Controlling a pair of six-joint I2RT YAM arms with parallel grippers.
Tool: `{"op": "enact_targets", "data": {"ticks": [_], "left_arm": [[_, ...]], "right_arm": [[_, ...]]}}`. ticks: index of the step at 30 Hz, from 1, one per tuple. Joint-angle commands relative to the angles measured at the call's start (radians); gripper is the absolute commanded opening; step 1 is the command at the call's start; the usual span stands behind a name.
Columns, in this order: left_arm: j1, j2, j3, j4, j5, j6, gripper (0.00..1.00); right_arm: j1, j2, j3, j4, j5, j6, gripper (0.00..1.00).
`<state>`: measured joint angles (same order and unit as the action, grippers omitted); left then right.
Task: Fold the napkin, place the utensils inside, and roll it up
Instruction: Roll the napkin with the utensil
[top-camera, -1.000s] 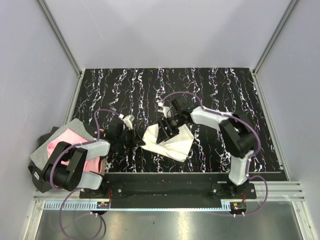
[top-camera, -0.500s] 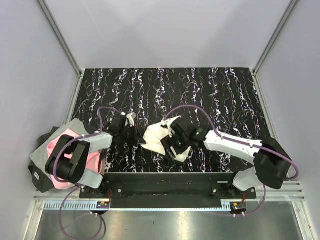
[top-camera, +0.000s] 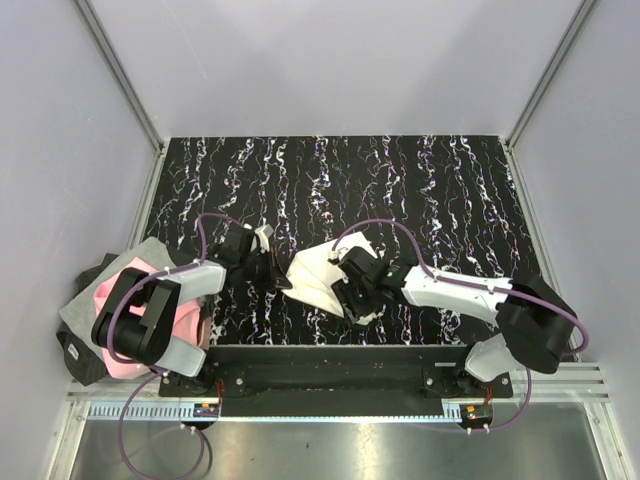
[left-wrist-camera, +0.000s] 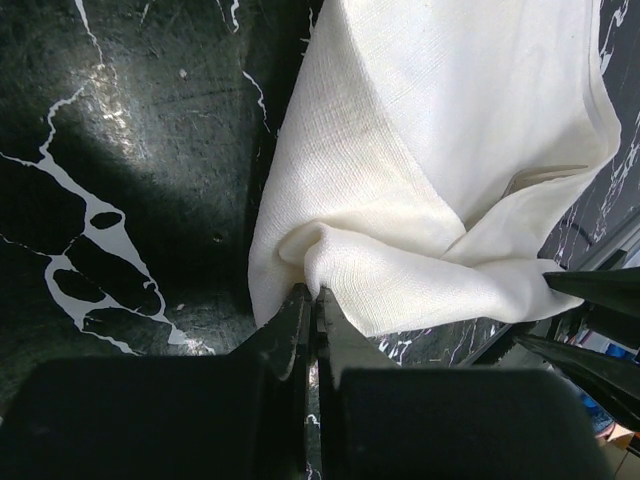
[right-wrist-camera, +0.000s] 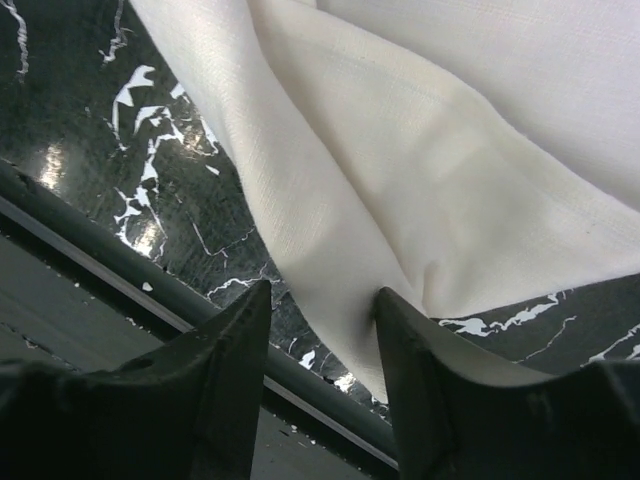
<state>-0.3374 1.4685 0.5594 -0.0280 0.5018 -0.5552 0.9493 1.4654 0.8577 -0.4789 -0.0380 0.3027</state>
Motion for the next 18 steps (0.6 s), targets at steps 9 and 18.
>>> {"op": "enact_targets", "data": {"ticks": [9, 18], "left_arm": [[0.0, 0.026, 0.062, -0.039, -0.003, 0.023, 0.0], [0.0, 0.105, 0.115, -0.09, 0.009, 0.043, 0.0]], "right_arm": [[-0.018, 0.125, -0.008, -0.027, -0.095, 0.062, 0.4], [-0.037, 0.062, 0.148, -0.138, -0.048, -0.022, 0.68]]}}
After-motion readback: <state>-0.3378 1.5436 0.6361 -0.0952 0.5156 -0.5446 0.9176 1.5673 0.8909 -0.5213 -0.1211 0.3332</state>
